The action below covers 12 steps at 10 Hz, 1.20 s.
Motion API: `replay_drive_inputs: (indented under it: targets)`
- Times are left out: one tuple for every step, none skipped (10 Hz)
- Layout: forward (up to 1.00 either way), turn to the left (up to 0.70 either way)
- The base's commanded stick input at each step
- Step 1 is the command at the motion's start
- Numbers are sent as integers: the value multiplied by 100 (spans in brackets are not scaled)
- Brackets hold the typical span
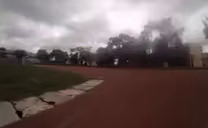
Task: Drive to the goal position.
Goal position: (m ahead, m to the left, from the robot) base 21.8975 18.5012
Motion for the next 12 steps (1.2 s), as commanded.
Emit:
replay_drive_inputs:
  targets:
    - [70,0]
    - [70,0]
    - [70,0]
    - [70,0]
    - [70,0]
    - [70,0]
    - [70,0]
    - [70,0]
    - [70,0]
    - [70,0]
    - [70,0]
    - [70,0]
